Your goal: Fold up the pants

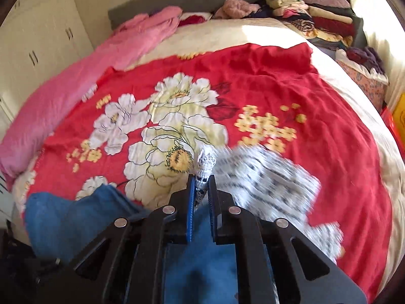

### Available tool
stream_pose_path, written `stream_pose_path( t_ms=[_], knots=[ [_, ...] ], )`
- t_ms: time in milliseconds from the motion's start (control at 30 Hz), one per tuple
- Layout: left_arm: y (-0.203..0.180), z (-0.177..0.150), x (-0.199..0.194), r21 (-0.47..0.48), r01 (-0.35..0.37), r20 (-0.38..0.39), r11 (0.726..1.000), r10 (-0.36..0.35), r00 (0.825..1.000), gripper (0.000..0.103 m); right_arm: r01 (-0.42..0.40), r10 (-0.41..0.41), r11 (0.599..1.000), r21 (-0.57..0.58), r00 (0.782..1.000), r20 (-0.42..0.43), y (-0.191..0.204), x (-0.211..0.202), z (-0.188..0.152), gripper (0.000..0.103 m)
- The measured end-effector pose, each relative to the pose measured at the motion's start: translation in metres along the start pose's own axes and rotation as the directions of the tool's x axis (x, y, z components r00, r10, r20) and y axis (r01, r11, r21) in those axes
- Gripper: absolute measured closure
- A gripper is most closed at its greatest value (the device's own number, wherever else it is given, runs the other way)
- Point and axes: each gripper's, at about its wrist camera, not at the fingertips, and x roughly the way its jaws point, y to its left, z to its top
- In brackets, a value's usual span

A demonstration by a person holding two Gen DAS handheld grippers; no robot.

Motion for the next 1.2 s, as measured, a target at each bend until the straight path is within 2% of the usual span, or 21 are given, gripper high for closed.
stream_pose_path(
  t_ms=[33,167,200,233,267,567,800,967,1100,1200],
  knots=[
    [0.0,0.0,-0.001,-0.001,-0.005,0.002,1.0,0.005,1.0,0.07,0.004,-0.005,1.0,0.017,1.0,0.015,-0.007,-0.013,-0.006,0.094],
    [0.003,0.006,0.008,0.015,-0.024,0.004,1.0,0.024,1.0,0.071,-0.006,0.002,0.996,0.084,0.999,0.05,-0.031,-0.056,-0.027,0.094],
    [-0.001,0.004,0.008,0.041,-0.054,0.007,0.998,0.054,0.999,0.078,-0.004,-0.001,0.996,0.095,0.999,0.054,-0.035,-0.064,-0.032,0.094],
    [-0.005,0.003,0.007,0.065,-0.077,0.011,0.995,0.077,0.997,0.103,-0.001,-0.005,0.995,0.104,0.998,0.057,-0.04,-0.073,-0.038,0.094],
    [-0.01,0.002,0.006,0.099,-0.095,0.017,0.991,0.093,0.995,0.103,-0.009,0.002,0.993,0.115,0.998,0.058,-0.043,-0.081,-0.044,0.094],
    [-0.021,-0.001,-0.02,0.169,-0.044,0.025,0.985,0.04,0.999,0.103,-0.027,0.022,0.986,0.164,0.999,0.035,-0.052,-0.131,-0.102,0.094],
    [-0.043,-0.022,-0.02,0.243,-0.005,-0.031,0.97,0.013,0.999,0.103,0.005,0.02,0.961,0.276,0.996,-0.089,-0.072,-0.124,-0.16,0.094],
    [-0.055,-0.036,-0.005,0.28,0.002,-0.085,0.96,0.023,0.996,0.102,0.034,-0.001,0.952,0.304,0.994,-0.109,-0.083,-0.124,-0.177,0.094],
    [-0.058,-0.043,0.008,0.293,0.027,-0.139,0.956,0.014,0.99,0.099,0.086,-0.054,0.958,0.273,0.991,-0.122,-0.084,-0.117,-0.178,0.093],
    [-0.057,-0.043,0.008,0.285,0.028,-0.139,0.958,0.012,0.99,0.097,0.118,-0.081,0.959,0.258,0.985,-0.15,-0.085,-0.114,-0.183,0.085]
  ],
)
